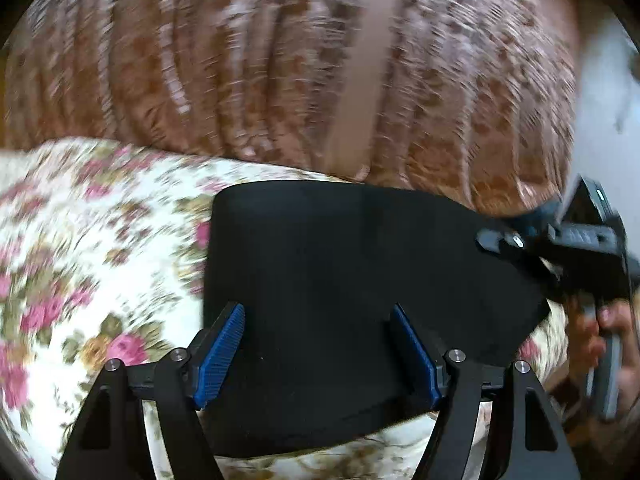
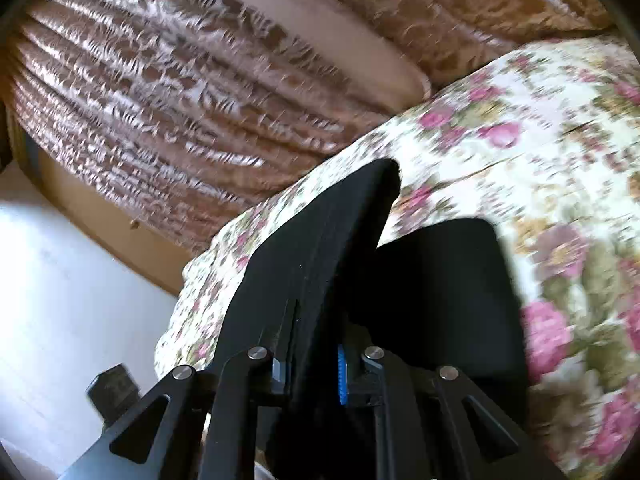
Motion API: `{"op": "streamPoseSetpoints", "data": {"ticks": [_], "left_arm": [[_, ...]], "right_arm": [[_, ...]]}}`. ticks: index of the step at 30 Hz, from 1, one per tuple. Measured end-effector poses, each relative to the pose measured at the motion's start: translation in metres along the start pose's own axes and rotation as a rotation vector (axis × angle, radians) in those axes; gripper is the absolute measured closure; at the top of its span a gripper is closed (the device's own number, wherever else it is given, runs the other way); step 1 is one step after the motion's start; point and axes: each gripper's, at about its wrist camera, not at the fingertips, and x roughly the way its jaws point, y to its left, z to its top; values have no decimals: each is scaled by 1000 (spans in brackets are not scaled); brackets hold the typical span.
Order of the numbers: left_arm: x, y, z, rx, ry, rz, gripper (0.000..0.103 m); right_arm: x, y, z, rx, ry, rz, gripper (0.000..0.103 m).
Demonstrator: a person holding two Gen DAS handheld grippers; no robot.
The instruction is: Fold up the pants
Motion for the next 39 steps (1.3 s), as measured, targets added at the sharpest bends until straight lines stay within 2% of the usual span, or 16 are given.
{"op": "streamPoseSetpoints", "data": {"ticks": [2, 5, 10, 14, 19, 24, 28, 31, 34, 37, 39], "left_arm": [[4, -19, -1, 79, 15, -23, 29], [13, -34, -5, 152, 38, 4, 28], [23, -29, -8, 132, 74, 9, 27], [22, -29, -11, 148, 78, 12, 26], [13, -24, -4, 104, 82, -15, 26], [1, -3, 15, 21, 45, 30, 26], [5, 10, 36, -16, 38, 60, 26], [16, 7, 55, 1, 50, 76, 26], [37, -2, 72, 53, 97, 99, 26], [70, -8, 82, 92, 196, 134, 26], [84, -8, 83, 101, 225, 163, 26]], "right_arm": [[-8, -10, 4, 5, -14, -30, 88], [-8, -27, 4, 15, 4, -68, 88], [11, -57, -9, 69, 47, -137, 87], [15, -67, -16, 115, 22, -125, 86], [9, -57, -12, 75, 35, -190, 77], [-6, -40, -9, -3, 4, -314, 72], [-17, -2, -1, -187, -64, -427, 72], [-15, 31, 10, -312, -92, -415, 72], [8, 47, 22, -345, -33, -405, 72], [42, 50, 31, -356, 41, -434, 72], [59, 48, 33, -362, 75, -461, 72]]}}
